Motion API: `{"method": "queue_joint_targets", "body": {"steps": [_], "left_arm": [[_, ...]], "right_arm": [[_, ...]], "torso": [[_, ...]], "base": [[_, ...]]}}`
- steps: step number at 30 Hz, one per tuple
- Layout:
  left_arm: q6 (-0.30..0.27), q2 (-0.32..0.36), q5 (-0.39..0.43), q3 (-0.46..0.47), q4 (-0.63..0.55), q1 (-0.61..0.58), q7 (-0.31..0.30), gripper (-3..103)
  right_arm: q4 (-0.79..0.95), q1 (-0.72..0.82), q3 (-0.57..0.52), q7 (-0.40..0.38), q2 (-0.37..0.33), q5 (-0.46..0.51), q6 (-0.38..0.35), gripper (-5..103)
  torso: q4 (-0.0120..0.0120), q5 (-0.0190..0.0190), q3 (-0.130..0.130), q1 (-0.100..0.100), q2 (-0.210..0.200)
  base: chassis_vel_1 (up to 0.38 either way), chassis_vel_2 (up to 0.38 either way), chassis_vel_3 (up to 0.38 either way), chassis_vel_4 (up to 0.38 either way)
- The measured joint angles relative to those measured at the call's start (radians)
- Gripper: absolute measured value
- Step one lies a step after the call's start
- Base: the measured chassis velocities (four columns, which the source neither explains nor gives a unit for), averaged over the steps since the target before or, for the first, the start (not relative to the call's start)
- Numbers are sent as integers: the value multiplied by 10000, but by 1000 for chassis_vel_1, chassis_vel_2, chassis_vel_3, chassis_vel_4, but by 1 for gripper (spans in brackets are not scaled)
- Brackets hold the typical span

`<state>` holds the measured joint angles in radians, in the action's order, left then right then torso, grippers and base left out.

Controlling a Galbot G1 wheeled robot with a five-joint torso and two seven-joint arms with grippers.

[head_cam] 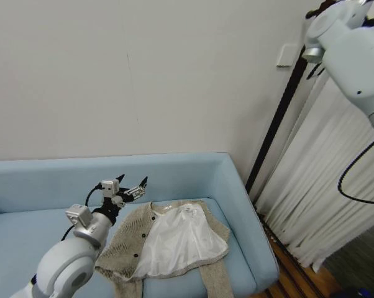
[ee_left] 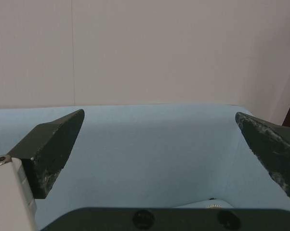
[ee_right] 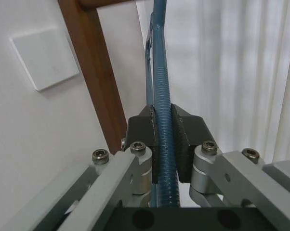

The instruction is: Pick up the clothes from the sofa and hang them on the clothes hanger.

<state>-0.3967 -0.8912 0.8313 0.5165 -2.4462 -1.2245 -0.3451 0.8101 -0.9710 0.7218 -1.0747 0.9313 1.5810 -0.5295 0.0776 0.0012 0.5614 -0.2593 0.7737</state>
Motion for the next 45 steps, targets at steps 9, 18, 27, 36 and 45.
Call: {"method": "queue_joint_targets", "body": {"steps": [9, 18, 27, 36, 45], "left_arm": [[1, -132, -36, -55, -127, -99, -12, 100], [-23, -268, -80, 29, 193, -13, -112, 100], [-67, -232, -92, 323, 613, 50, -332, 100], [-214, -126, -94, -69, 755, 88, -335, 100], [-336, -67, -91, -943, 2159, 684, -453, 100]], "right_arm": [[2466, -139, 916, -338, -1594, 703, -144, 8], [6264, -62, 1744, -445, -3454, 2483, -543, 8], [8509, 663, 1503, 82, -4677, 2741, -834, 8], [10654, 3526, -773, 322, -6263, 2584, -843, 8], [12308, 6912, -1837, 4821, -8266, 504, 312, 8]], "torso": [[7, 5, -1, 0, 0], [7, 5, -1, 0, 0], [-3, 2, 0, 1, 0], [4, 4, -1, 0, 1], [3, 4, 0, 1, 1]], "base": [[0, 0, 0, 0], [0, 0, 0, 0], [0, 0, 0, 0], [0, 0, 0, 0], [0, 0, 0, 0]]}}
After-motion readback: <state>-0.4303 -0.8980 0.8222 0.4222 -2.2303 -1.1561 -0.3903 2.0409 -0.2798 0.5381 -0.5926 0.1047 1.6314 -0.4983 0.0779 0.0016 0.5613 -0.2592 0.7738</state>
